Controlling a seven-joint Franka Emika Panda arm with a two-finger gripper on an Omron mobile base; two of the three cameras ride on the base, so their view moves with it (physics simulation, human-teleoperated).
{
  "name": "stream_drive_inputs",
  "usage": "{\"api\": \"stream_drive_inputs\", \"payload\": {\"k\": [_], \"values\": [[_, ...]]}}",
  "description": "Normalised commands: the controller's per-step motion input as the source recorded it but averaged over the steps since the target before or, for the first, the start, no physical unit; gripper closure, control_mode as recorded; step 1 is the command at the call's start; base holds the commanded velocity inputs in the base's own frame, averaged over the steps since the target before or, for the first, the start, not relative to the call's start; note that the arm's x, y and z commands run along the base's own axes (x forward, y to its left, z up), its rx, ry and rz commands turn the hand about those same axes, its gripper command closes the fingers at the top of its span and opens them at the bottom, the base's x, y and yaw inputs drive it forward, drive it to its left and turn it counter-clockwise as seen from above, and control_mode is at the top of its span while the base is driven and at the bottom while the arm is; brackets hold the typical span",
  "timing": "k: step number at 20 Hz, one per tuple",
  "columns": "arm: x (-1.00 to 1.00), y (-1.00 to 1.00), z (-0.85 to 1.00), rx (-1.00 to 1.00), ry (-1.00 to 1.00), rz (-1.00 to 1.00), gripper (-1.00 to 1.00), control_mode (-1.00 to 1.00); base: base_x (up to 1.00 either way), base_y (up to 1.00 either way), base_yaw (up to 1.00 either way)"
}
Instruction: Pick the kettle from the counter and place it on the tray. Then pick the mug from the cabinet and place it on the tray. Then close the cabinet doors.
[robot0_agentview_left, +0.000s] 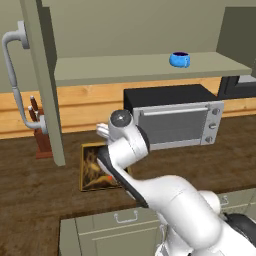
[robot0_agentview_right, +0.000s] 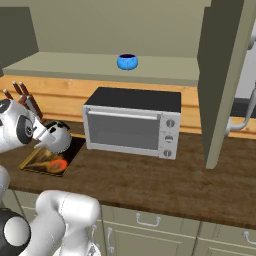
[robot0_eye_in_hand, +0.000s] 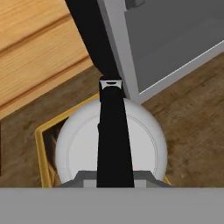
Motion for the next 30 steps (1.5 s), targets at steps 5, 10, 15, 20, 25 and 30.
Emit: {"api": "stream_drive_inputs", "payload": {"k": [5, 10, 15, 20, 25, 30], "values": [[0.61, 0.11, 0.0, 0.0, 0.1, -0.07, 1.0, -1.0, 0.0, 0.0, 0.0], [0.32, 0.33, -0.15, 0.0, 0.03, 0.0, 1.0, -1.0, 0.0, 0.0, 0.0], [0.33, 0.23, -0.17, 0.0, 0.0, 0.0, 1.0, -1.0, 0.0, 0.0, 0.0], [0.27, 0.13, -0.21, 0.0, 0.04, 0.0, 1.0, -1.0, 0.0, 0.0, 0.0], [0.12, 0.05, -0.25, 0.0, 0.05, 0.0, 1.0, -1.0, 0.0, 0.0, 0.0], [0.25, 0.0, -0.19, 0.0, 0.03, 0.0, 1.0, -1.0, 0.0, 0.0, 0.0]]}}
